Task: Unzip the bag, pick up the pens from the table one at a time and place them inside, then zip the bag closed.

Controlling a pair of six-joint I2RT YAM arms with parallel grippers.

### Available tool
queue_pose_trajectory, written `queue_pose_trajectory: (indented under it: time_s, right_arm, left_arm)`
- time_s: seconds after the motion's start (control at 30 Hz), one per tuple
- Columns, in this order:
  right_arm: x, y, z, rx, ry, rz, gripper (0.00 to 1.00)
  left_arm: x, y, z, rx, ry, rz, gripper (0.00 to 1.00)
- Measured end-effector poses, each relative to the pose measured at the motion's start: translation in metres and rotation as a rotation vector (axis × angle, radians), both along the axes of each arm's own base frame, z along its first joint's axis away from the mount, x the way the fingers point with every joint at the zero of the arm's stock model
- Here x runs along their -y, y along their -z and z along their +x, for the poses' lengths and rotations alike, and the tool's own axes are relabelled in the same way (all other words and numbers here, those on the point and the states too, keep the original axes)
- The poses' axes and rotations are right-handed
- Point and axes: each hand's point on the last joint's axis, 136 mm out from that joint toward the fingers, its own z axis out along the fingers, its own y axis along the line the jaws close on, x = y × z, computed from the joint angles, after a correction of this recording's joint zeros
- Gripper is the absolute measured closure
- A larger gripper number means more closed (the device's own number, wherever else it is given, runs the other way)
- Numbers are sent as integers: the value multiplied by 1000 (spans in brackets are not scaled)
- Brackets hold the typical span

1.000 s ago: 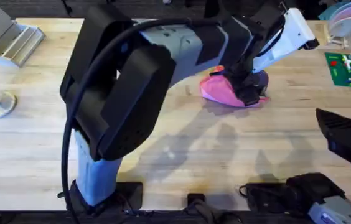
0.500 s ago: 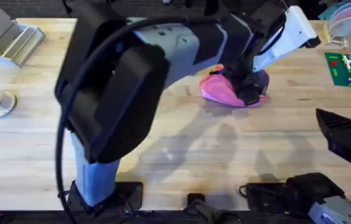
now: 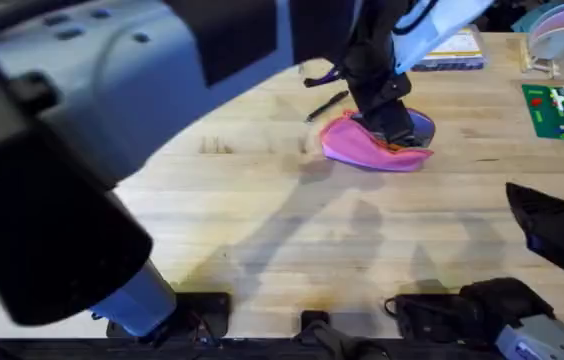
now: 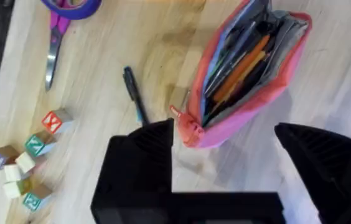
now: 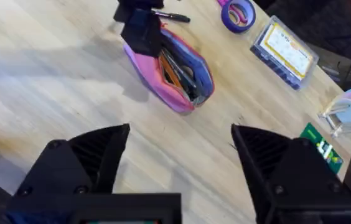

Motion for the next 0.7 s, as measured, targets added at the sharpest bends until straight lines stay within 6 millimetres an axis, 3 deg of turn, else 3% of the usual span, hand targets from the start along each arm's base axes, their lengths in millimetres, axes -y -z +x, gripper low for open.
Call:
queue_pose_trajectory:
  time_s: [0.13,0.43,0.7]
  right_arm:
    - [0,0,0,0,0,0,3]
    - [0,0,0,0,0,0,3]
    - [0,0,0,0,0,0,3]
  left_arm:
    - [-12,-7,4,2,-24,-3,8]
    - [-51,2,20,-31,-115,62,7]
    - [-69,3,32,8,-174,124,7]
